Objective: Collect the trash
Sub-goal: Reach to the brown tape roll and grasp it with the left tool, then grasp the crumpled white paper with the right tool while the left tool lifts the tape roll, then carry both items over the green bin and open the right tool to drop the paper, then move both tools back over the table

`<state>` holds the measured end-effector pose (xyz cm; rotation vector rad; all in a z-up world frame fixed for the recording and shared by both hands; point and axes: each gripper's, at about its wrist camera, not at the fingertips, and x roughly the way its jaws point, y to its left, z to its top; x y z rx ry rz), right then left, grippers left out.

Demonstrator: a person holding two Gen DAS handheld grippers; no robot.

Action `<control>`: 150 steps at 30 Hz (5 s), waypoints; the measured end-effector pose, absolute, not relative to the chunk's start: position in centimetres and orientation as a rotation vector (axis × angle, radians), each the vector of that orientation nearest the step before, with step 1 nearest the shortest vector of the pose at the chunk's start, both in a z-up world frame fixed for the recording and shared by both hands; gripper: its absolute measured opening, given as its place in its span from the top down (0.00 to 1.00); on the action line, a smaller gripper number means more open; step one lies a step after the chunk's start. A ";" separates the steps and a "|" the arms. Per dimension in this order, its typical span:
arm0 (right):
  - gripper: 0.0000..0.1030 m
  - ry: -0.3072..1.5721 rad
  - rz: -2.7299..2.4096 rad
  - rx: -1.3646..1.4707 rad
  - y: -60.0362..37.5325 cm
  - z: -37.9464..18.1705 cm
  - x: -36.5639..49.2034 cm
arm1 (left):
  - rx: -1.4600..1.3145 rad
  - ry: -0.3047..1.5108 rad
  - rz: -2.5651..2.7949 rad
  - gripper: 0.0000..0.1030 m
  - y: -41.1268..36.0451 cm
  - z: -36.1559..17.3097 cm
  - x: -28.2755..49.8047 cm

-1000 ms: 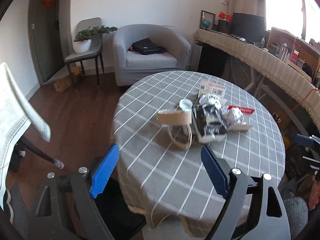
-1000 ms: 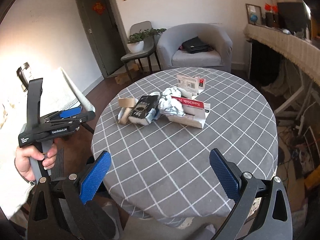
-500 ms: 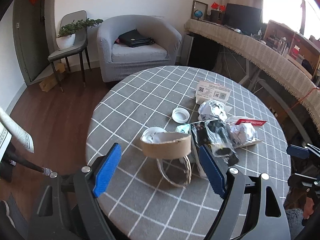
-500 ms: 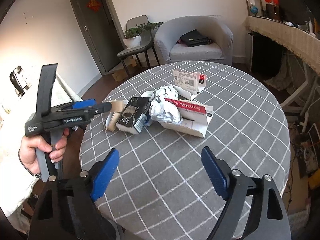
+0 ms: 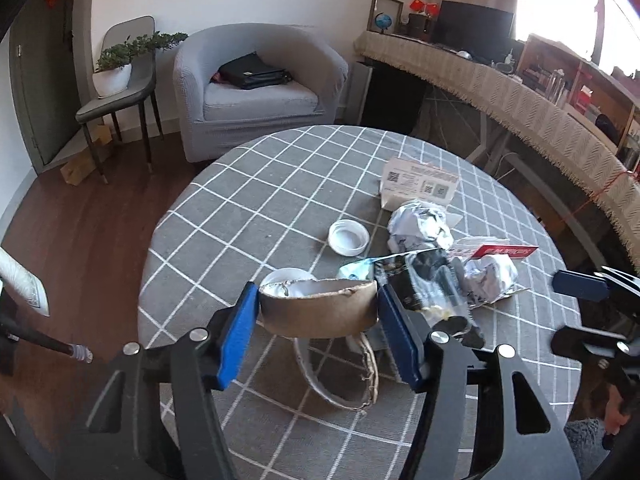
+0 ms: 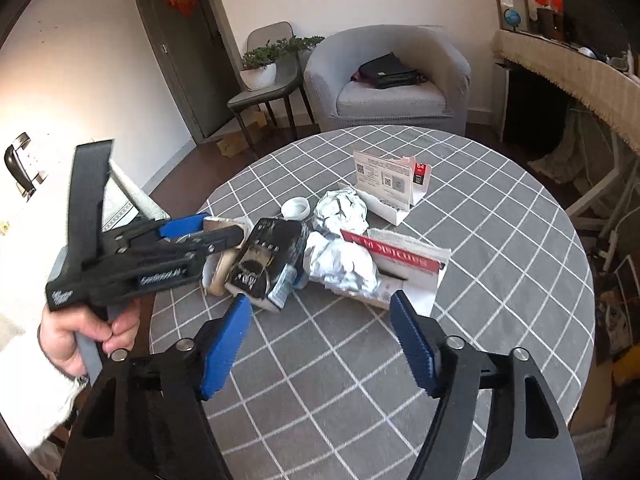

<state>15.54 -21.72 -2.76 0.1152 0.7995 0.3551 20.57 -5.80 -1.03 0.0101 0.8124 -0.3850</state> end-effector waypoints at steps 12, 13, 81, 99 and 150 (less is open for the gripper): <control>0.36 0.893 0.296 0.131 -20.7 -3.7 19.6 | -0.034 0.768 -0.384 0.39 -4.5 0.5 18.6; 0.36 0.899 0.297 0.137 -20.5 -3.8 19.8 | -0.041 0.764 -0.380 0.39 -4.2 0.7 18.4; 0.54 1.074 0.704 -0.084 8.0 -8.5 14.8 | -0.290 1.024 0.023 0.42 20.1 -8.6 7.0; 0.53 1.181 0.720 -0.153 12.0 -15.8 14.6 | -0.278 0.759 0.043 0.66 22.0 4.3 2.2; 0.38 0.810 0.537 -0.020 -9.4 -0.5 11.5 | -0.161 0.687 -0.159 0.24 5.7 11.2 2.8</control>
